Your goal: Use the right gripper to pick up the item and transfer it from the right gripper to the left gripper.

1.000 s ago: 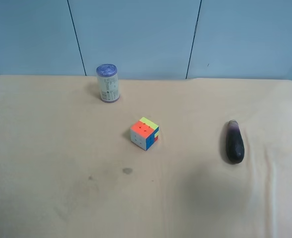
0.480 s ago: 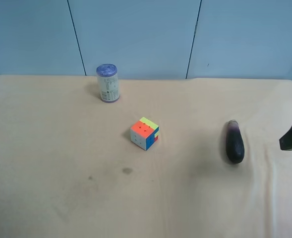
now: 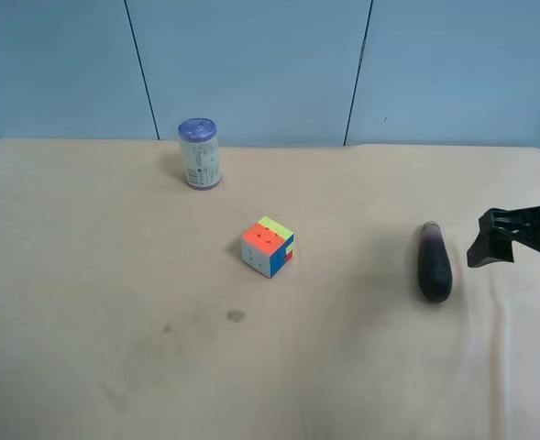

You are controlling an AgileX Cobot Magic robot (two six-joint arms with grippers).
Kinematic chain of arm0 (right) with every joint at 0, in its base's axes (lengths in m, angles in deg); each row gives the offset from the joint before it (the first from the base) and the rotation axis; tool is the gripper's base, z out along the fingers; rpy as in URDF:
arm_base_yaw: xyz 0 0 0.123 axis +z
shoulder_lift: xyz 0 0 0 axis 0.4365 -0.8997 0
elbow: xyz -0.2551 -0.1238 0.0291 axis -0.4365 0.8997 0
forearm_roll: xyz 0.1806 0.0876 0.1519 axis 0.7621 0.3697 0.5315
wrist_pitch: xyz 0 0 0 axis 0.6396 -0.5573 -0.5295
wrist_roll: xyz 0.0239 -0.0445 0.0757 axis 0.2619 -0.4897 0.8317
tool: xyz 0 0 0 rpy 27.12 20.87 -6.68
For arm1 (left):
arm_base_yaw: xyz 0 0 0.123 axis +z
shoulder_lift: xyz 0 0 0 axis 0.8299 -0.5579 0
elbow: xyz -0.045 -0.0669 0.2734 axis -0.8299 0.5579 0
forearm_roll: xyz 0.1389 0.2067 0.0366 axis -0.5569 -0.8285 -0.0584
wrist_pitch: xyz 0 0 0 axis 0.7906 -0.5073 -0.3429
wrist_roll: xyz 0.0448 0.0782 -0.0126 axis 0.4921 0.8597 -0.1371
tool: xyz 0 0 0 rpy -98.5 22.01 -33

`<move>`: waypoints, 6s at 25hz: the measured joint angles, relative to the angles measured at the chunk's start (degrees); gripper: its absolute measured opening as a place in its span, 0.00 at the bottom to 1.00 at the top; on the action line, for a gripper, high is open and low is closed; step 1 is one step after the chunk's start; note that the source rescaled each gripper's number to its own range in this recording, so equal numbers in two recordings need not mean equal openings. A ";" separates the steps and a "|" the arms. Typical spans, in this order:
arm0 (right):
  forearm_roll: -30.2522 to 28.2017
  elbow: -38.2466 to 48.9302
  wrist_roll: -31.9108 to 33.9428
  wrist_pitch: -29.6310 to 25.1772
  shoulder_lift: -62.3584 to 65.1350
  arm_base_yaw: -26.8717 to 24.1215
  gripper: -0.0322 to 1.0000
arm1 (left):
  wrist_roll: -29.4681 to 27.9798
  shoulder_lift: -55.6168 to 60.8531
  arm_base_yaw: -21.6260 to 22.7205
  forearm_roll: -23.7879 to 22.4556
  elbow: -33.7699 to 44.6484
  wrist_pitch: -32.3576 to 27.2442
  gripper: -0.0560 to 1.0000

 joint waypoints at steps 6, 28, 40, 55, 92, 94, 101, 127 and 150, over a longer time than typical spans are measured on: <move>0.63 0.00 0.00 6.30 -6.06 2.51 0.91 | 0.00 0.00 0.00 0.00 0.00 0.00 1.00; 5.08 -0.23 -0.11 15.58 -20.05 7.56 0.88 | 0.00 0.00 0.00 0.00 0.00 0.00 1.00; 5.29 -0.26 -0.90 18.51 -23.75 7.56 0.85 | 0.02 0.00 0.00 0.00 0.00 0.00 1.00; 5.47 -0.26 -4.38 19.47 -24.30 7.56 0.03 | 0.02 0.00 0.00 0.00 0.00 0.00 1.00; 3.89 -29.00 -59.11 17.88 -18.13 36.10 0.03 | 0.02 0.00 0.00 0.00 0.00 0.00 1.00; 3.89 -29.00 -59.11 18.25 -18.13 36.10 0.03 | 0.02 0.00 0.00 0.00 0.00 0.00 1.00; 3.94 -29.00 -59.05 18.69 -18.13 36.10 0.03 | 0.02 0.00 0.00 0.00 0.00 0.00 1.00; 4.75 -29.00 -59.93 11.21 -23.05 36.10 0.03 | 13.06 -16.03 0.01 23.26 -1.20 6.72 0.90; 17.67 -29.00 -60.17 17.81 -23.05 36.10 0.03 | 80.60 -81.34 0.12 93.75 -5.93 8.44 0.90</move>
